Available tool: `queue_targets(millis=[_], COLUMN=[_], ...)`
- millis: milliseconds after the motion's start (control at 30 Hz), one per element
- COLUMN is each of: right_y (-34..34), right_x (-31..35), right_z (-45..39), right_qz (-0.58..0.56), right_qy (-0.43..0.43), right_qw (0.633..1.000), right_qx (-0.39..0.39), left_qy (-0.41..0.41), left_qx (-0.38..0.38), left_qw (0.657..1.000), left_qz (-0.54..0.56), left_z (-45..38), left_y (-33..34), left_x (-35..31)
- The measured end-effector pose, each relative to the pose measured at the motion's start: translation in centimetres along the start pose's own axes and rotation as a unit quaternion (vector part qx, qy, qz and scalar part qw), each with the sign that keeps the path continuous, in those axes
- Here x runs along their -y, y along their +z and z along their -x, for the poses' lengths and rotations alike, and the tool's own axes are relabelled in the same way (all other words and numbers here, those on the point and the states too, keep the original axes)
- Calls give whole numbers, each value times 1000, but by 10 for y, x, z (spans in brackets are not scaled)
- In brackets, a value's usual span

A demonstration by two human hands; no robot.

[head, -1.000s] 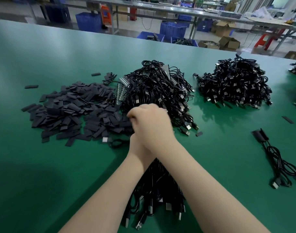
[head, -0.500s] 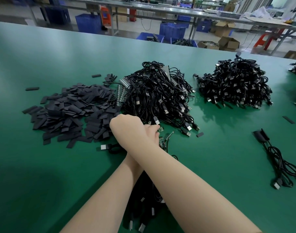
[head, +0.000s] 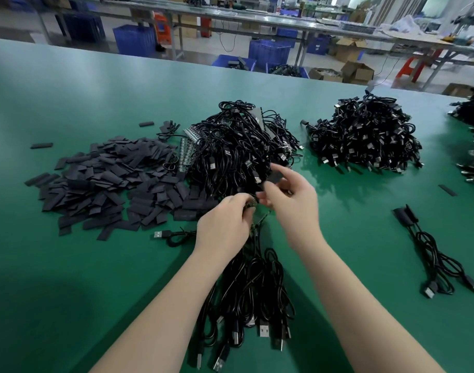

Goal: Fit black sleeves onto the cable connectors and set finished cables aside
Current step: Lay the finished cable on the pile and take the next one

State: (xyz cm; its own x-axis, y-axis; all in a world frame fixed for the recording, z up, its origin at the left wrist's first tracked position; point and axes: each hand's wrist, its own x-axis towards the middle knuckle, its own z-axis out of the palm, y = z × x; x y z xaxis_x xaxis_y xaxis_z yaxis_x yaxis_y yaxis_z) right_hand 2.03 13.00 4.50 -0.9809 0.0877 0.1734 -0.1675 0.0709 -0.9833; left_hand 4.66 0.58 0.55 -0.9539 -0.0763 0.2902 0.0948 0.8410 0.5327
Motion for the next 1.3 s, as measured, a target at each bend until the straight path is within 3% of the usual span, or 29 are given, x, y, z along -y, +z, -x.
queue_targets(millis=[133, 567, 833, 933, 1300], right_y=[-25, -28, -32, -35, -34], right_x=[-27, -47, -44, -43, -37], right_z=[17, 34, 34, 34, 39], right_qz=[-91, -122, -161, -155, -77], right_qy=[71, 67, 73, 72, 53], right_qw=[993, 990, 984, 984, 996], right_qx=[-35, -15, 40, 54, -9], left_qy=[20, 63, 46, 43, 61], left_qx=[-10, 61, 47, 52, 67], left_qw=[1000, 987, 985, 983, 979], left_qz=[17, 136, 158, 174, 182], left_z=[0, 7, 5, 4, 3], left_y=[0, -2, 1, 0, 0], left_x=[-1, -5, -2, -2, -2])
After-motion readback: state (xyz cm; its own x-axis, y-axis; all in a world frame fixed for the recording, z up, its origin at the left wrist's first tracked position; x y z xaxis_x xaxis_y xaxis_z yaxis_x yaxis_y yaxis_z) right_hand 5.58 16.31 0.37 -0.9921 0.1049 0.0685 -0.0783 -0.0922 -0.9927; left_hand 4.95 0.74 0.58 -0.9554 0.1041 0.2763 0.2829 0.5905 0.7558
